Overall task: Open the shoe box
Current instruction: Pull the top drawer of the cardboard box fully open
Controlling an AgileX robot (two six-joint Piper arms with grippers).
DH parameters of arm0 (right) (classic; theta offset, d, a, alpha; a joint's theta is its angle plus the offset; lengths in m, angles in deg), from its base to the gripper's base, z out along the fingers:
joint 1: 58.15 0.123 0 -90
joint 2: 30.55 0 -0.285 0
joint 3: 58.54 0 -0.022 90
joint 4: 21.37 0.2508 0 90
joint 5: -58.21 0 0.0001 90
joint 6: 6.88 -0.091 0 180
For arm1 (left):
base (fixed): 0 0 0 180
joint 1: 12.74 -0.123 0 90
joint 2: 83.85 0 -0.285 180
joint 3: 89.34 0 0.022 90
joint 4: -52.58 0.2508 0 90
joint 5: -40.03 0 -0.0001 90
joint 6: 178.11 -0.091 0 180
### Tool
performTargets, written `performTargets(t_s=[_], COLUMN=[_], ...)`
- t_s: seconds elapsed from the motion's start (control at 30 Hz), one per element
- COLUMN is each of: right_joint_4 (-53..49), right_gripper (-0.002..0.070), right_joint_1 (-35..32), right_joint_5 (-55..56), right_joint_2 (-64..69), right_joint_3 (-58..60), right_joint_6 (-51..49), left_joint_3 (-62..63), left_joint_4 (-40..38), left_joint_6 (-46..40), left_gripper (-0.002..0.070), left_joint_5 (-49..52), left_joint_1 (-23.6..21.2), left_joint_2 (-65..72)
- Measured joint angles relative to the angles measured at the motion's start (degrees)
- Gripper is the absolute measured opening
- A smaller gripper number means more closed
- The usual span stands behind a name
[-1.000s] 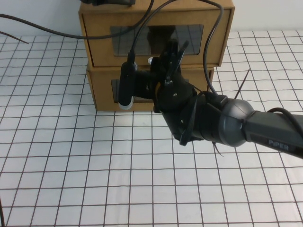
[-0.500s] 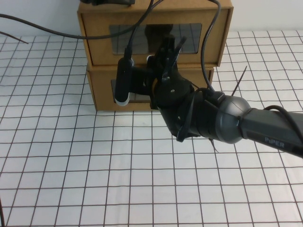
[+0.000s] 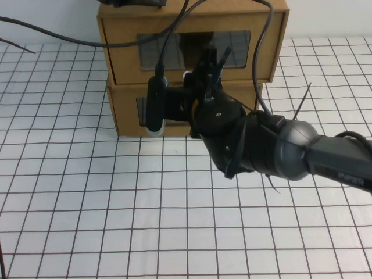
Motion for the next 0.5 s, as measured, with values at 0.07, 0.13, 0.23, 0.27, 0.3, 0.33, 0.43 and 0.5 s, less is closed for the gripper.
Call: performTargets(t_s=[0.07, 0.13, 0.23, 0.27, 0.3, 0.33, 0.43, 0.5], right_joint_4=[0.9, 1.4, 2.6, 2.9, 3.0, 3.3, 3.5, 3.5], right_gripper=[0.0009, 0.0008, 0.0007, 0.0007, 0.0007, 0.0007, 0.0007, 0.0007], right_joint_1=[0.4, 0.8, 2.0, 2.4, 2.8, 3.3, 5.0, 6.3], right_joint_5=[0.0, 0.0, 0.0, 0.0, 0.0, 0.0, -0.7, -1.0], right_joint_2=[-2.1, -4.5, -7.9, -9.1, -10.1, -11.2, -14.4, -16.7], right_joint_3=[2.5, 5.2, 9.0, 10.4, 11.6, 13.0, 17.2, 20.2], right_joint_6=[0.0, -0.3, -0.7, -0.7, -0.7, -0.7, -0.7, -0.8], left_joint_3=[0.0, 0.0, 0.0, 0.0, 0.0, 0.0, 0.0, 0.0], left_joint_4=[0.0, 0.0, -0.2, -0.2, -0.4, -0.4, -0.4, -0.4], left_joint_6=[0.4, 0.6, 0.7, 0.7, 0.7, 0.8, 0.9, 1.0], left_gripper=[-0.0005, -0.0005, -0.0005, -0.0005, -0.0005, -0.0005, -0.0005, -0.0005], left_joint_5=[0.1, 0.1, 0.1, 0.1, 0.1, 0.1, 0.1, 0.1], left_joint_1=[0.0, 0.0, 0.0, 0.0, 0.0, 0.0, 0.0, 0.0], left_joint_2=[0.0, 0.0, 0.0, 0.0, 0.0, 0.0, 0.0, 0.0])
